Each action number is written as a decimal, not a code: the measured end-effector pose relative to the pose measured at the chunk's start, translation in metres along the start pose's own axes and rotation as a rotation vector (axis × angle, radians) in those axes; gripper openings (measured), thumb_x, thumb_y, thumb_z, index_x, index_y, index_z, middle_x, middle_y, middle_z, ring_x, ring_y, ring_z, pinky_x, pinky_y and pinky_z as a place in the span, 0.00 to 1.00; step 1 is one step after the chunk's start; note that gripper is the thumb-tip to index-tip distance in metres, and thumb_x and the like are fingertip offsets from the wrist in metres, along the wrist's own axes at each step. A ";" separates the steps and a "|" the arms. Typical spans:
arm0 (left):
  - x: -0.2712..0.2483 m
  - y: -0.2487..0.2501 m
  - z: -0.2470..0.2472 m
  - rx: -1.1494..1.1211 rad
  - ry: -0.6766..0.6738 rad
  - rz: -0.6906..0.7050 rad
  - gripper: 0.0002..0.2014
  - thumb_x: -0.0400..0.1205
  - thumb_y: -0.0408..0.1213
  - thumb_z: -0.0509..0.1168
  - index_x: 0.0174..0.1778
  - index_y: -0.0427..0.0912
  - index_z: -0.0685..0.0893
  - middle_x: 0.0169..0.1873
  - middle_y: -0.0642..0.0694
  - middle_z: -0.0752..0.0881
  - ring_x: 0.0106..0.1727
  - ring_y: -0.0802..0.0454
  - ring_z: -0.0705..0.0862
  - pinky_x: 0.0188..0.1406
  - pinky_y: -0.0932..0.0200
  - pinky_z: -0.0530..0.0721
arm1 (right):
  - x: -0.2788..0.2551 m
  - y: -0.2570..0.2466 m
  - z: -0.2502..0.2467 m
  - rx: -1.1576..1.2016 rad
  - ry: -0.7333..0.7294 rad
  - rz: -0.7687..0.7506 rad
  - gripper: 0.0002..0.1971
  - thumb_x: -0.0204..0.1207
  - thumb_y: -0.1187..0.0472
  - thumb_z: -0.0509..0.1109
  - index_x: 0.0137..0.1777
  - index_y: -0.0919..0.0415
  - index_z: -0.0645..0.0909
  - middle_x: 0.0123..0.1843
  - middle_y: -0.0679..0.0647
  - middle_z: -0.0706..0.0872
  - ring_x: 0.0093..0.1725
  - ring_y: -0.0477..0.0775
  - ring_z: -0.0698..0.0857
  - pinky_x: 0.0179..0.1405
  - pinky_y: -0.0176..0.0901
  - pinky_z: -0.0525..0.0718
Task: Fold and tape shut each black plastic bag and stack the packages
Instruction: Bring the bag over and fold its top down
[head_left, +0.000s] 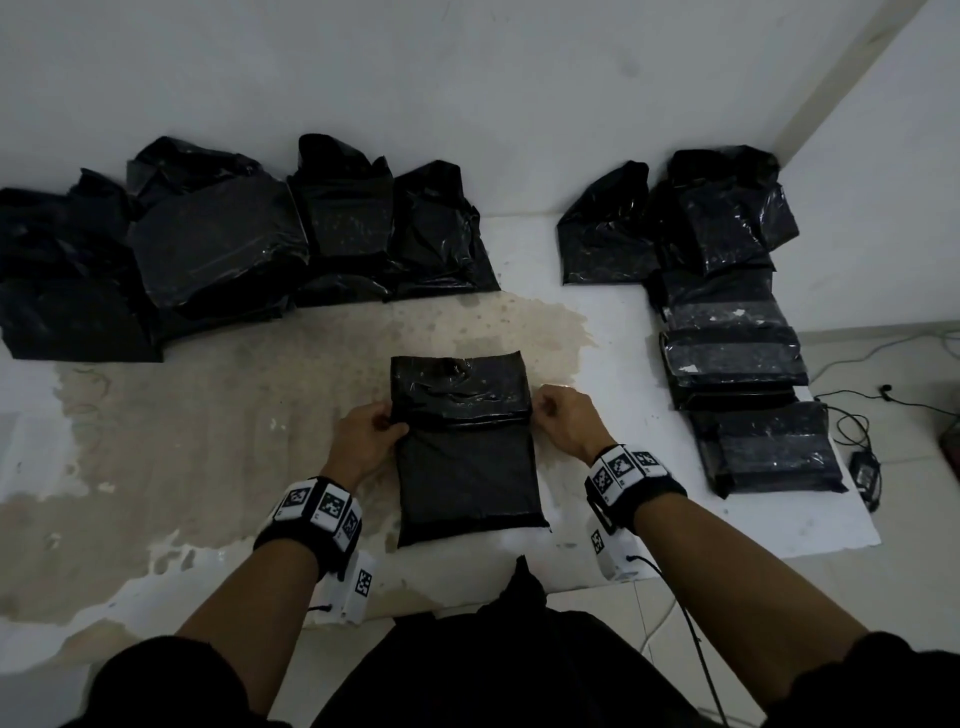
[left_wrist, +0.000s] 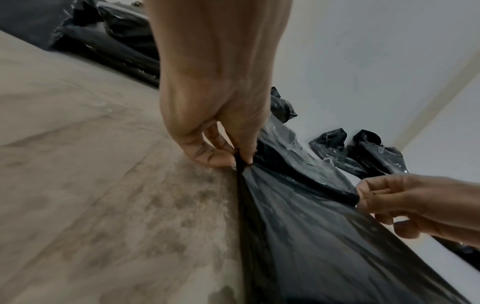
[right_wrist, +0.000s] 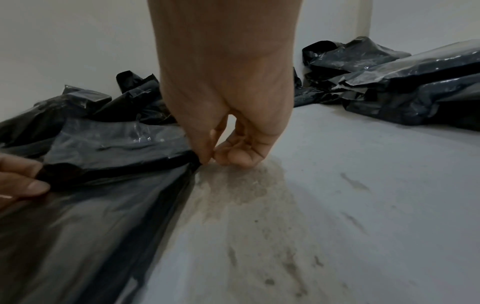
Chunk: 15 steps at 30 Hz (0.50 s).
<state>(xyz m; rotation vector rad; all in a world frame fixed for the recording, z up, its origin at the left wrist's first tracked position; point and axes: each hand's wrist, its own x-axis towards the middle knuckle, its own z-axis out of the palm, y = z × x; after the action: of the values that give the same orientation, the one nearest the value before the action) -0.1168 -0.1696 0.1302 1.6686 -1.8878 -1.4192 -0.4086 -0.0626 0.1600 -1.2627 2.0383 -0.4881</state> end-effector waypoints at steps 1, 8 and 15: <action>0.000 0.001 0.000 -0.021 -0.014 0.017 0.04 0.79 0.34 0.76 0.46 0.47 0.89 0.46 0.43 0.92 0.50 0.43 0.90 0.54 0.48 0.87 | 0.000 -0.004 -0.002 0.050 -0.015 0.034 0.04 0.77 0.67 0.70 0.41 0.62 0.80 0.39 0.53 0.83 0.39 0.54 0.79 0.40 0.41 0.76; -0.007 0.054 -0.004 -0.381 0.089 -0.037 0.05 0.85 0.36 0.70 0.46 0.39 0.88 0.36 0.44 0.86 0.33 0.56 0.81 0.31 0.64 0.79 | 0.001 -0.039 -0.018 0.628 0.016 0.184 0.06 0.85 0.58 0.70 0.48 0.61 0.82 0.31 0.49 0.80 0.27 0.48 0.74 0.23 0.36 0.72; -0.019 0.075 -0.019 -0.396 0.036 -0.027 0.08 0.88 0.34 0.66 0.44 0.36 0.85 0.27 0.50 0.86 0.27 0.56 0.89 0.22 0.64 0.81 | -0.009 -0.052 -0.030 0.845 -0.031 0.195 0.07 0.88 0.64 0.63 0.47 0.58 0.73 0.40 0.60 0.87 0.31 0.53 0.82 0.27 0.42 0.80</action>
<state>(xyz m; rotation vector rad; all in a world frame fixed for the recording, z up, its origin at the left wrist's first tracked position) -0.1435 -0.1724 0.2047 1.5162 -1.4488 -1.6322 -0.3943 -0.0795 0.2168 -0.5466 1.6056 -1.0750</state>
